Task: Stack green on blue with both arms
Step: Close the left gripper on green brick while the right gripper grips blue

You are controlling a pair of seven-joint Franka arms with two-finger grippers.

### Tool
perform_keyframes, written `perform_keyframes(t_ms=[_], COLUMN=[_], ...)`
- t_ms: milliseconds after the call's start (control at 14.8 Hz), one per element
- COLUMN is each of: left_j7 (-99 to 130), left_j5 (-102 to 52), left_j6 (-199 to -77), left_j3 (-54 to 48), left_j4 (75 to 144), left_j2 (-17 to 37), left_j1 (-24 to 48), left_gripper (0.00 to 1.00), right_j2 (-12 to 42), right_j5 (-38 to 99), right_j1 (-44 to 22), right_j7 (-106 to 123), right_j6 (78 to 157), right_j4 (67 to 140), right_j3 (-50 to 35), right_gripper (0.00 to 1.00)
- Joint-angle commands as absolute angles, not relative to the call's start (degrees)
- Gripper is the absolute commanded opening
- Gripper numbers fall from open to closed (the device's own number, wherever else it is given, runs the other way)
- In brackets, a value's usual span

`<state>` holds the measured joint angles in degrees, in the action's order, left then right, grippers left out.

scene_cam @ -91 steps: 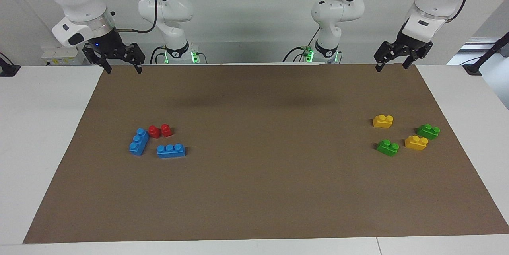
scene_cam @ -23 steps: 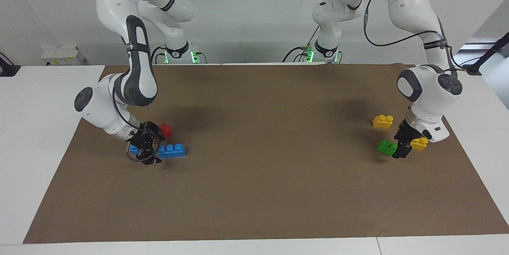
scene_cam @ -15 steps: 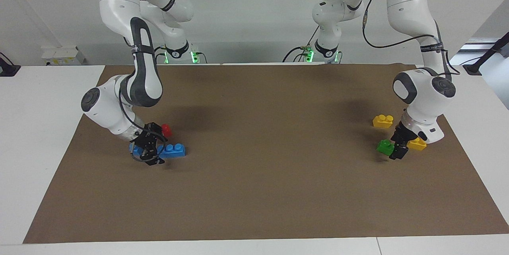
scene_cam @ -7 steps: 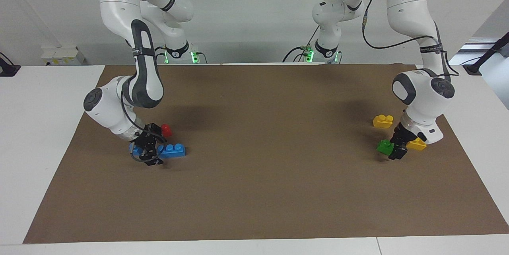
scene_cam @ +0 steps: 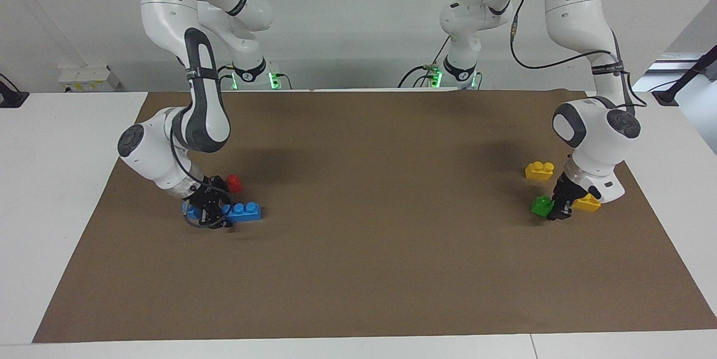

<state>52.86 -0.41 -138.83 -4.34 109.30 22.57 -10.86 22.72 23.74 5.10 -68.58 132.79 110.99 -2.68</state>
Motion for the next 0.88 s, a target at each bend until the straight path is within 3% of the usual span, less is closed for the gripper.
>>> perform_keyframes(t_ms=[0, 135, 338, 677, 812], left_j7=[53.96, 54.14, 54.14, 57.38, 57.57], left_j5=[0.97, 0.97, 0.97, 0.97, 0.97], left_j6=[-139.92, -139.13, -135.54, -131.67, -128.86], left_j3=[-4.31, -4.31, -4.39, -4.31, -4.39], left_j4=[109.25, 108.64, 106.79, 106.52, 106.52], left_j2=[22.59, 22.59, 22.06, 19.34, 17.41], left_j1=[-10.64, -10.2, -9.84, -7.3, -6.86], left_gripper=[0.0, 0.0, 0.0, 0.0, 0.0], right_j2=[22.24, 22.24, 22.15, 22.15, 22.15], right_j5=[24.96, 24.96, 24.96, 24.96, 24.96], right_j1=[5.8, 5.89, 5.98, 6.24, 6.33], right_j7=[-66.62, -66.36, -64.69, -63.99, -62.94], right_j6=[133.95, 133.86, 133.6, 133.59, 133.33], right_j4=[111.97, 111.97, 111.97, 111.97, 111.97], right_j3=[-3.08, -3.08, -3.16, -3.16, -3.16], right_gripper=[0.53, 0.5, 0.37, 0.34, 0.28])
